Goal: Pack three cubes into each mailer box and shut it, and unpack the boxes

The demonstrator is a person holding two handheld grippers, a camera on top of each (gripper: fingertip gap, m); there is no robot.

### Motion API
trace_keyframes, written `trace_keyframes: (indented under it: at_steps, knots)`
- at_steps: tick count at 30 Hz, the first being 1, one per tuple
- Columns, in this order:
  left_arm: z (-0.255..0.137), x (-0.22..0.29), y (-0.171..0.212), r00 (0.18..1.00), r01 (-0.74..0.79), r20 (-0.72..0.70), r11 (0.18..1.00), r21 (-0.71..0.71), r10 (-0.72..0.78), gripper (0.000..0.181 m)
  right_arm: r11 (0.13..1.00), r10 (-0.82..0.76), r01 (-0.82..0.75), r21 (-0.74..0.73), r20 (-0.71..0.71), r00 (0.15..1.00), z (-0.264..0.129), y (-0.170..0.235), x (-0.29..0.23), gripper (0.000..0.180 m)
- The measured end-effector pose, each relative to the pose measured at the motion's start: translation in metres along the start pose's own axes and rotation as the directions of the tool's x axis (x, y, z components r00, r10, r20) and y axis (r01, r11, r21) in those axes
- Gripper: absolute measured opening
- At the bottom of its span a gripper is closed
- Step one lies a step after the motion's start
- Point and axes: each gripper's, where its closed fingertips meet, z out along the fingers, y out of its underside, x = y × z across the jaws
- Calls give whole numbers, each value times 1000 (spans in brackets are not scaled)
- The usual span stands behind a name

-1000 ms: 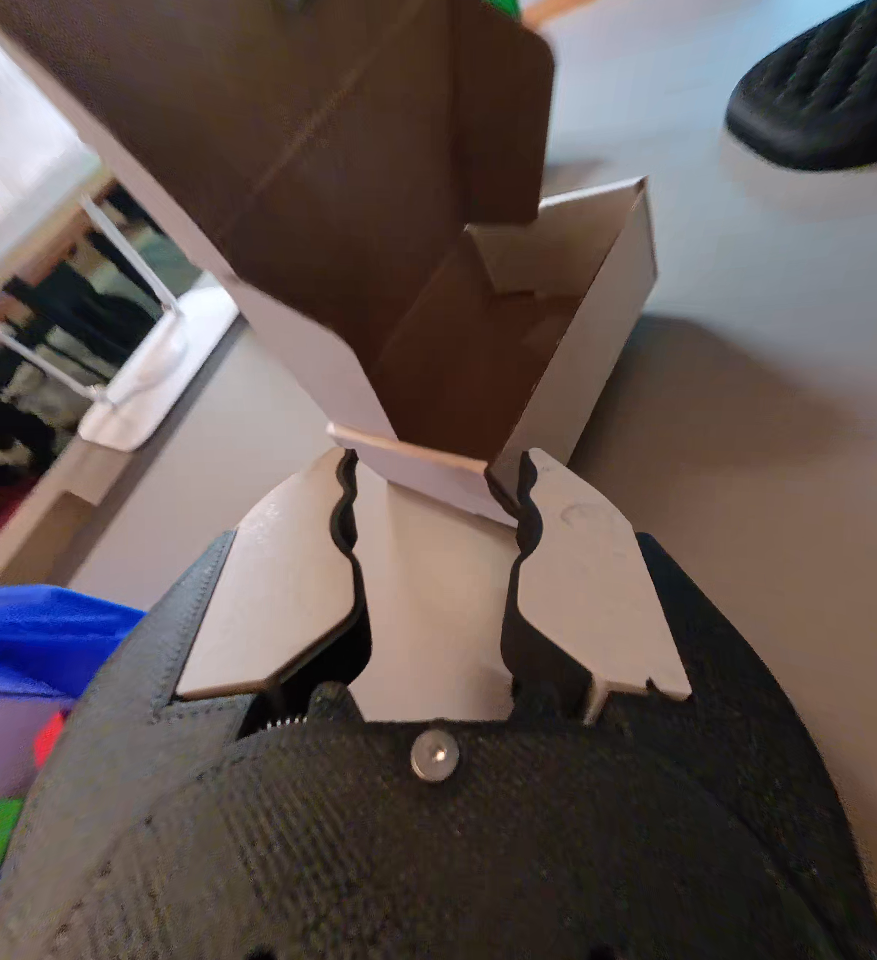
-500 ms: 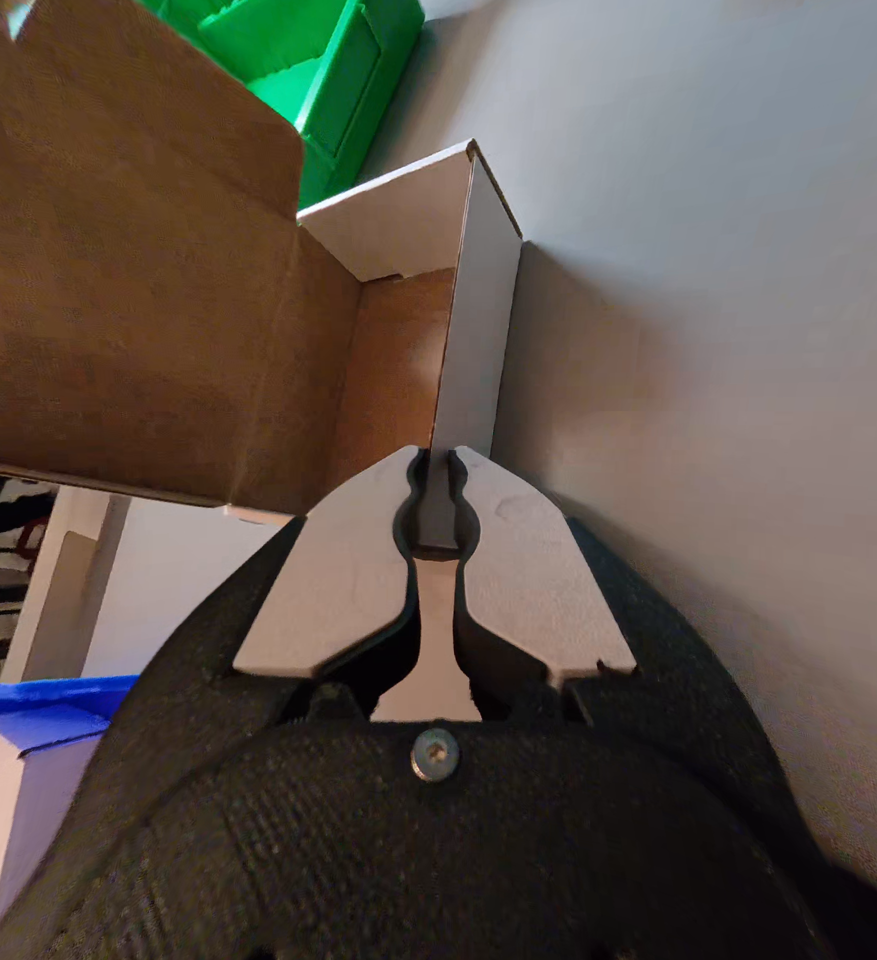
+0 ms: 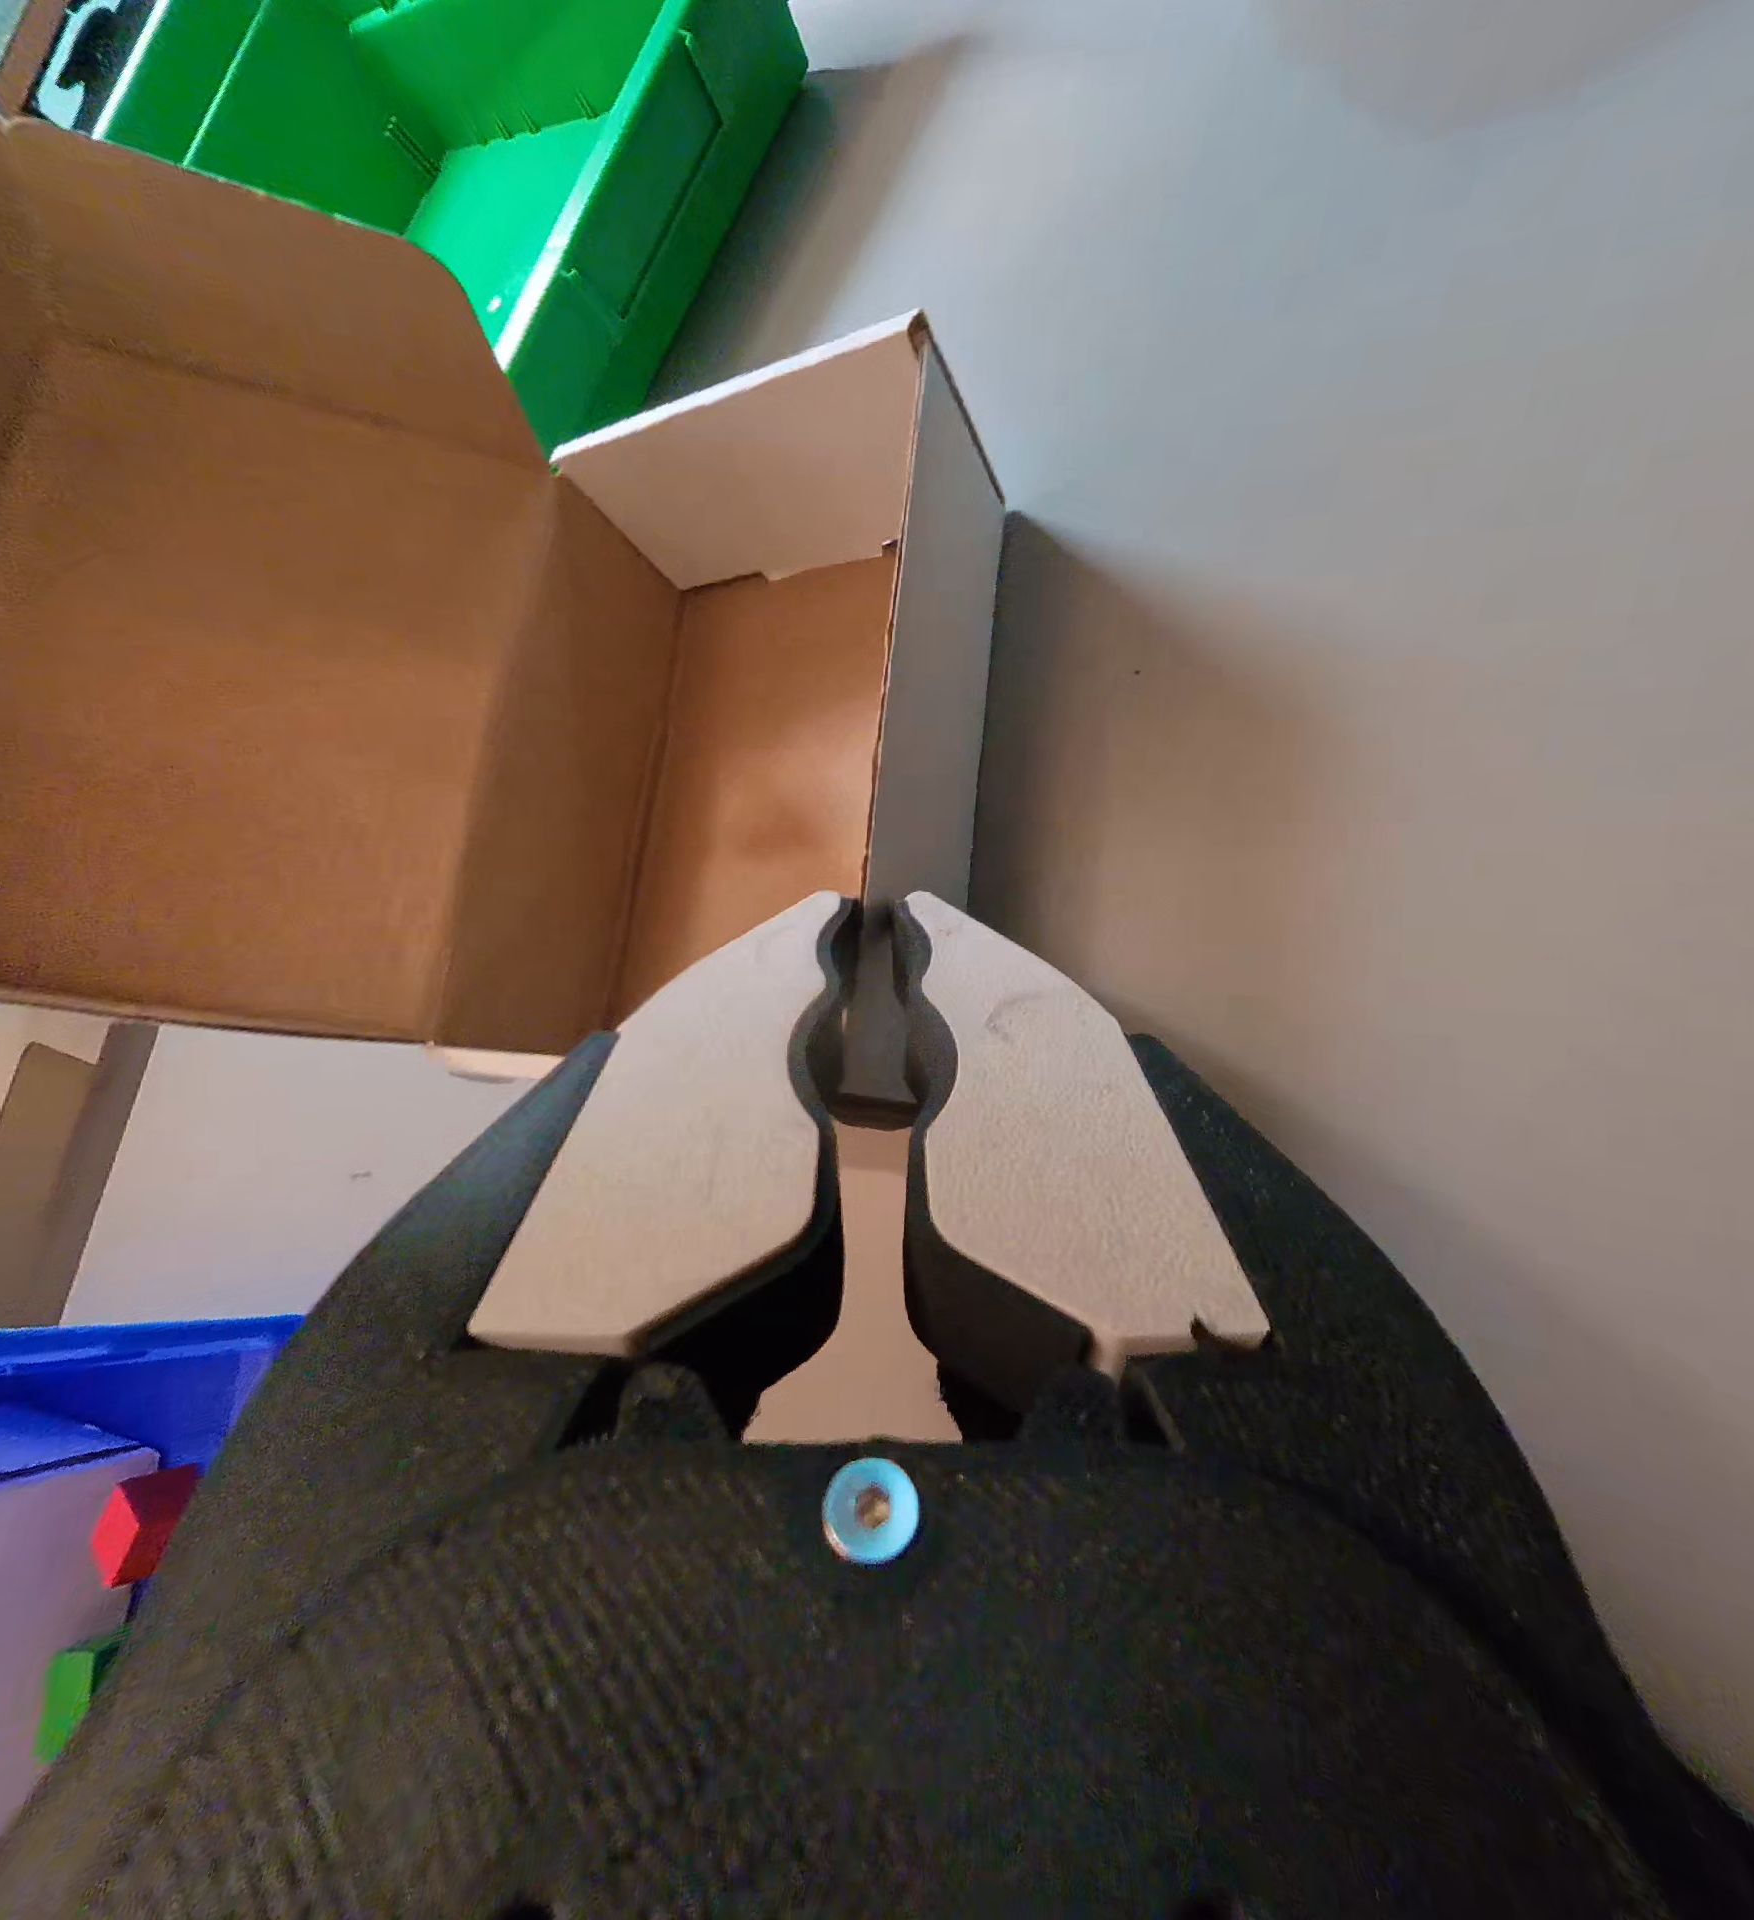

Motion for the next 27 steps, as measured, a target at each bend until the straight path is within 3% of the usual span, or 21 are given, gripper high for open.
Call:
trace_keyframes:
  at_steps: [3, 6, 9, 11, 12, 27]
  knots:
    - [-1, 1, -1, 1000, 9, -6, 1000, 3, -9, 5, 994, 87, -85, 65, -17, 996, -44, 21, 6, 41]
    - [0, 1, -1, 1000, 11, -12, 1000, 4, -11, 5, 972, 76, -77, -222, -14, 997, -49, 108, -4, 47]
    - [0, 1, -1, 1000, 23, -21, 1000, 11, -22, 5, 852, -12, 16, -524, 11, 1000, -29, 193, -29, 56]
    - [0, 1, -1, 999, 27, -22, 1000, 16, -27, 5, 777, -63, 32, -629, -27, 998, -18, 226, -32, 44]
    - [-1, 1, -1, 999, 32, -22, 999, 16, -31, 5, 764, -66, 25, -645, -39, 997, -14, 235, -33, 29]
    - [4, -7, 0, 999, 54, 5, 998, 41, -54, 5, 759, -65, -35, -650, -130, 989, -66, 295, 3, 28]
